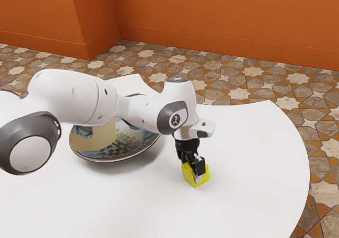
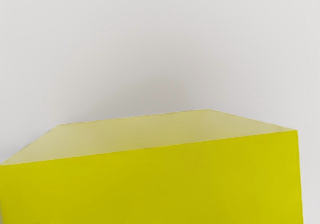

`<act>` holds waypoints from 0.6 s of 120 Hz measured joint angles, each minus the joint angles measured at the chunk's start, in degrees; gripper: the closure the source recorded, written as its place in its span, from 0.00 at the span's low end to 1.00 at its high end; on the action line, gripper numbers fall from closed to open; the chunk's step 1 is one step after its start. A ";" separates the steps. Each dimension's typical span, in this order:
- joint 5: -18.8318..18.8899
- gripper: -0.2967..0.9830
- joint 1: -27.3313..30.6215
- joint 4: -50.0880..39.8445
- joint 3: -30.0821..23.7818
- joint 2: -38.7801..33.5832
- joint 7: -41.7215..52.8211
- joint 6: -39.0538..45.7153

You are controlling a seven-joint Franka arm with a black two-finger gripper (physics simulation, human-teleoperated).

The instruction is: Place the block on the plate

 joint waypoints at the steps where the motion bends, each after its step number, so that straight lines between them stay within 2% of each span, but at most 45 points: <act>1: 0.00 0.44 0.00 0.00 -0.01 -0.06 0.00 0.00; 24: 0.11 0.46 0.06 -0.14 -0.04 -2.47 -0.09 0.02; 72: 1.02 0.45 5.38 -3.02 0.08 -14.97 -0.03 -0.69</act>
